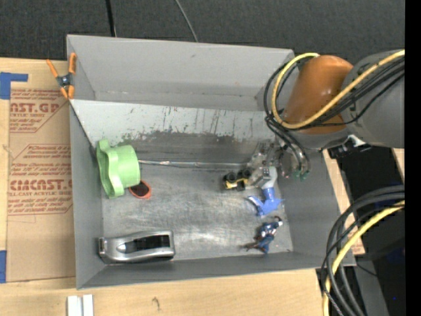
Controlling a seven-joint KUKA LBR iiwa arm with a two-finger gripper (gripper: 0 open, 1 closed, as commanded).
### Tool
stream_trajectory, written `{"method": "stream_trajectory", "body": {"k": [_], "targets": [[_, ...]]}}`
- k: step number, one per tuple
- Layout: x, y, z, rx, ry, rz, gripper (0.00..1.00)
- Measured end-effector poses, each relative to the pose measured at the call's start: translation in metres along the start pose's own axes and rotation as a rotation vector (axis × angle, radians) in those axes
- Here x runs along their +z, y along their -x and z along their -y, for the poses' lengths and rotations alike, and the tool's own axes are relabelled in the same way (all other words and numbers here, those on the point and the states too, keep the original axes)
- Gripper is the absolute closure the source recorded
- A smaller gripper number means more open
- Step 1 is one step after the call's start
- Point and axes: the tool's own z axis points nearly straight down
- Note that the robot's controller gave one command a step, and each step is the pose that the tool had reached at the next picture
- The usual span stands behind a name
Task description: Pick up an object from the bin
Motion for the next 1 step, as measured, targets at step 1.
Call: {"method": "stream_trajectory", "body": {"k": [1], "targets": [[-0.0055,0.0003,-0.0002,0.0,0.0,0.001,1.0]]}}
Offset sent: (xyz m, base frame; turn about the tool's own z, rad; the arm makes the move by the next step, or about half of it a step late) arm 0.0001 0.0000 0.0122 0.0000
